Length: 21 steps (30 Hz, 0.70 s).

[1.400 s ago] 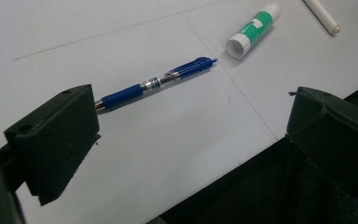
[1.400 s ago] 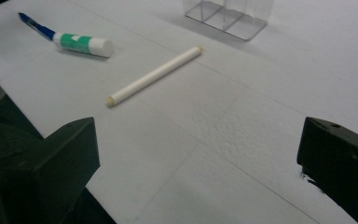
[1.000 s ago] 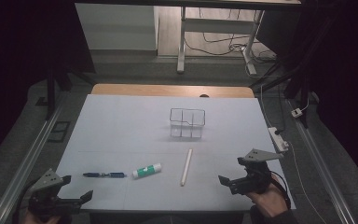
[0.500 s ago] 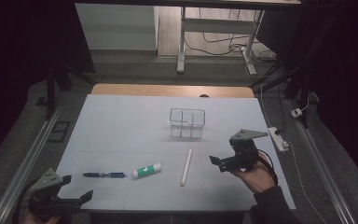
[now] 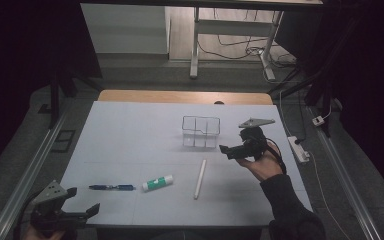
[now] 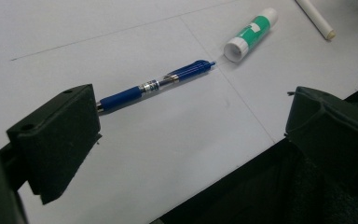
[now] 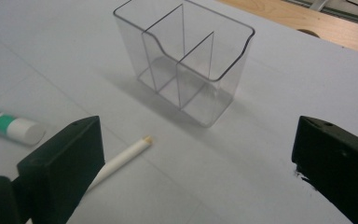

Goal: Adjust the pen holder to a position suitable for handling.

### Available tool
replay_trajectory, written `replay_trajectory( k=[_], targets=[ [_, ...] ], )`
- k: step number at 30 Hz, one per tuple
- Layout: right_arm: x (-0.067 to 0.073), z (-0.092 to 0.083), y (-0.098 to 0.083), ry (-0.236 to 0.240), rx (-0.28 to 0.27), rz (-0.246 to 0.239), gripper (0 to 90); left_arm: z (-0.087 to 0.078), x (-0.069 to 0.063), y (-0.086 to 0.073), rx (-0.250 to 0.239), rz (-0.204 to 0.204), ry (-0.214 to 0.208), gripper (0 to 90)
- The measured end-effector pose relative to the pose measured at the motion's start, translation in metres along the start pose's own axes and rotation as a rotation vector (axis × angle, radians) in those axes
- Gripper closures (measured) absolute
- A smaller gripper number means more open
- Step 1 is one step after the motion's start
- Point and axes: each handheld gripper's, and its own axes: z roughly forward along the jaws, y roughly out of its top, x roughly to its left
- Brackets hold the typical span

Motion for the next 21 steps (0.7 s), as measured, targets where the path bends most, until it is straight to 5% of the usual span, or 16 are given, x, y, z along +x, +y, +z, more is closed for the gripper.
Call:
replay_trajectory(
  k=[8, 12, 21],
  targets=[
    [0.005, 0.023, 0.020, 0.070, 0.027, -0.080, 5.2, 0.000, 0.000, 0.000, 0.000, 0.002, -0.002, 3.3],
    [0.007, 0.039, 0.033, 0.106, 0.060, -0.161, 6.9, 0.000, 0.000, 0.000, -0.001, 0.001, -0.004, 3.3],
    [0.008, 0.079, 0.063, 0.213, 0.189, -0.360, 35.1, 0.000, 0.000, 0.000, -0.005, 0.004, -0.009, 3.5]
  ],
)
